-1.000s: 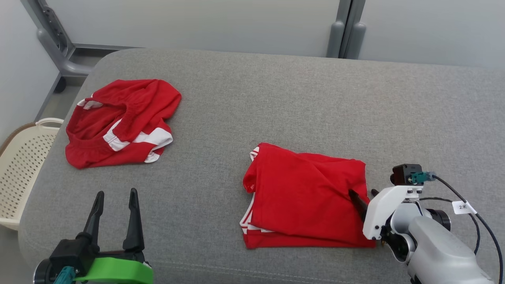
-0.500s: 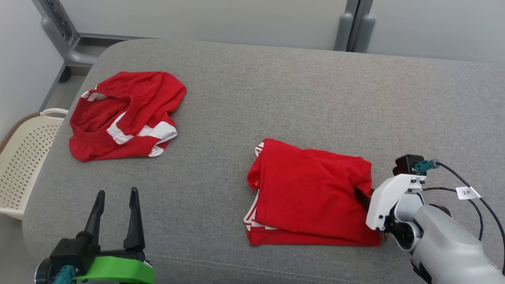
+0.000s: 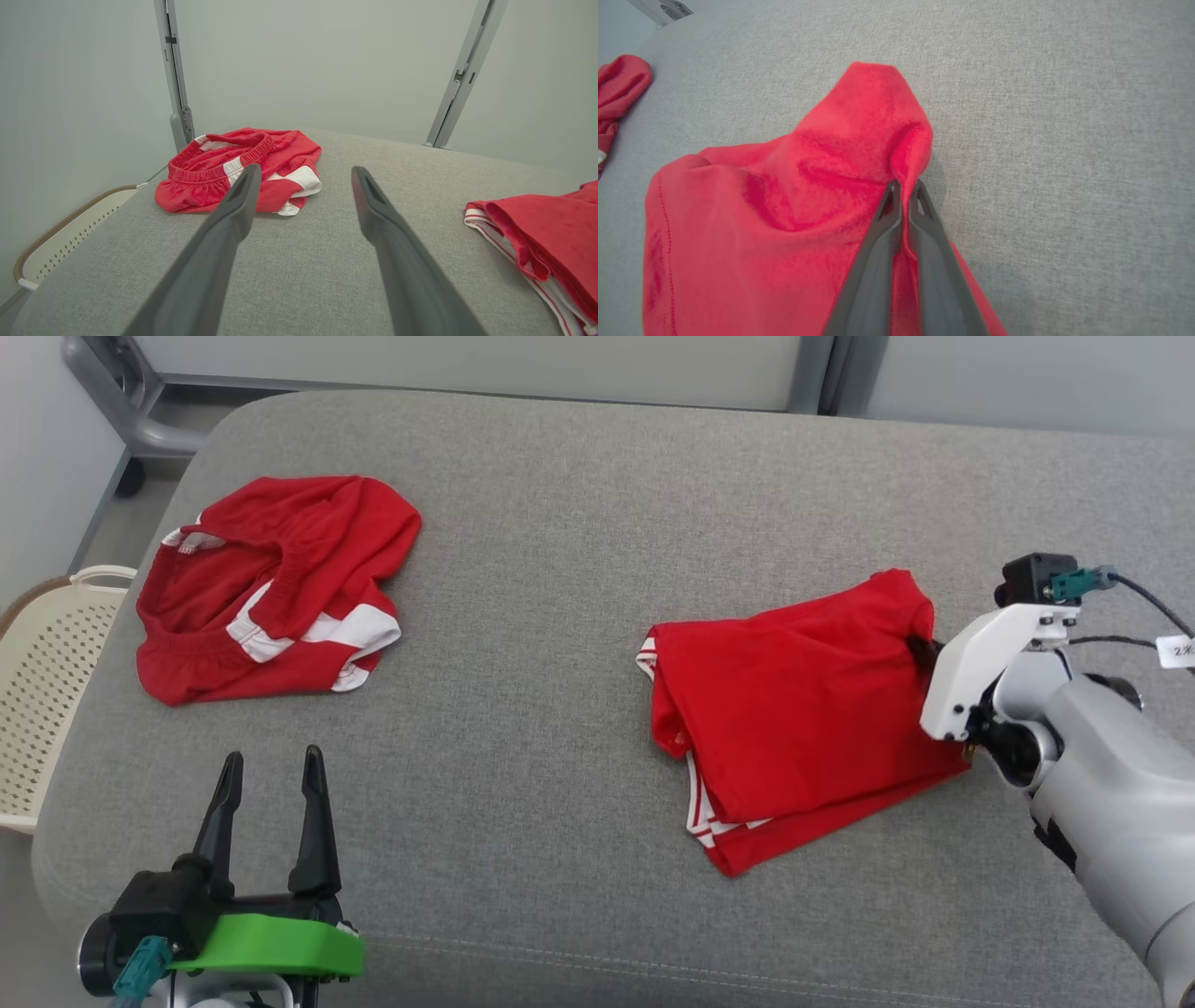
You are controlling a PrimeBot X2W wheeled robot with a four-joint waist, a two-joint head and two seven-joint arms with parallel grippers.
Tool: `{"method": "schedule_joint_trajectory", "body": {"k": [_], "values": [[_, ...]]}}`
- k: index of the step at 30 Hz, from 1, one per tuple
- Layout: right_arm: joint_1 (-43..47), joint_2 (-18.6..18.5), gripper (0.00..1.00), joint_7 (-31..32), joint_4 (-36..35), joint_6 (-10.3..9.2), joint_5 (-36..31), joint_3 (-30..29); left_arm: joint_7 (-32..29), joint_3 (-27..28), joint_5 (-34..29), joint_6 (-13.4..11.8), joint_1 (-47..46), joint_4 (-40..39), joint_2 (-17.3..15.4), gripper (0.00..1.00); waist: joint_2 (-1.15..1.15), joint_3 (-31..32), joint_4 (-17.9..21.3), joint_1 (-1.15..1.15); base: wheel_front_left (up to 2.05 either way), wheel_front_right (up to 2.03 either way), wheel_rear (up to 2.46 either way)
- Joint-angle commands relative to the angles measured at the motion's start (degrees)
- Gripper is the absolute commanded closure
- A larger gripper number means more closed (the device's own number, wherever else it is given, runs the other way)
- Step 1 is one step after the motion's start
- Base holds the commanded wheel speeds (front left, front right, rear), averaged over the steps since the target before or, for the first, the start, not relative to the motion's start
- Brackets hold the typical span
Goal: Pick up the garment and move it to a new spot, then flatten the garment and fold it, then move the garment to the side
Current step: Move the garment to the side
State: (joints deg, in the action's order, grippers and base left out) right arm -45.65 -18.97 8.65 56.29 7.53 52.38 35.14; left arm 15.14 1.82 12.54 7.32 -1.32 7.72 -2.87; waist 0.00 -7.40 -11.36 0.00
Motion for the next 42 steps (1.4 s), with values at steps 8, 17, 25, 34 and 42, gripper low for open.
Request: {"method": "schedule_joint_trajectory", "body": {"k": [8,17,25,34,42], "values": [[-8.6,-5.6,1.0,0.7,6.6,-0.09,-0.3,0.4,0.0,-0.3,-0.8,0.2,-3.4,-0.7,-0.1,0.0,0.0,-5.8,0.7,0.0,0.0,0.0,0.0],[-15.9,-11.6,1.0,-0.5,10.8,-0.09,-2.0,1.4,0.0,-0.2,-1.0,0.2,-6.5,-1.4,-0.1,0.0,0.0,-10.0,2.0,0.0,0.0,0.0,0.0],[-21.3,-14.6,1.0,-0.7,12.4,-0.1,-3.9,2.6,0.0,-0.2,-1.4,0.2,-7.0,-2.2,-0.7,0.0,0.0,-12.6,3.8,0.0,0.0,0.0,0.0],[-26.5,-18.1,1.0,-0.2,14.1,-0.09,-5.9,3.8,0.0,-0.3,-1.4,0.2,-7.6,-2.8,-1.9,0.0,0.0,-14.5,5.2,0.0,0.0,0.0,0.0],[-30.1,-21.0,1.0,0.8,15.1,-0.09,-8.1,5.2,0.0,0.0,-1.2,0.2,-7.4,-3.6,-2.5,0.0,0.0,-15.4,5.4,0.0,0.0,0.0,0.0]]}}
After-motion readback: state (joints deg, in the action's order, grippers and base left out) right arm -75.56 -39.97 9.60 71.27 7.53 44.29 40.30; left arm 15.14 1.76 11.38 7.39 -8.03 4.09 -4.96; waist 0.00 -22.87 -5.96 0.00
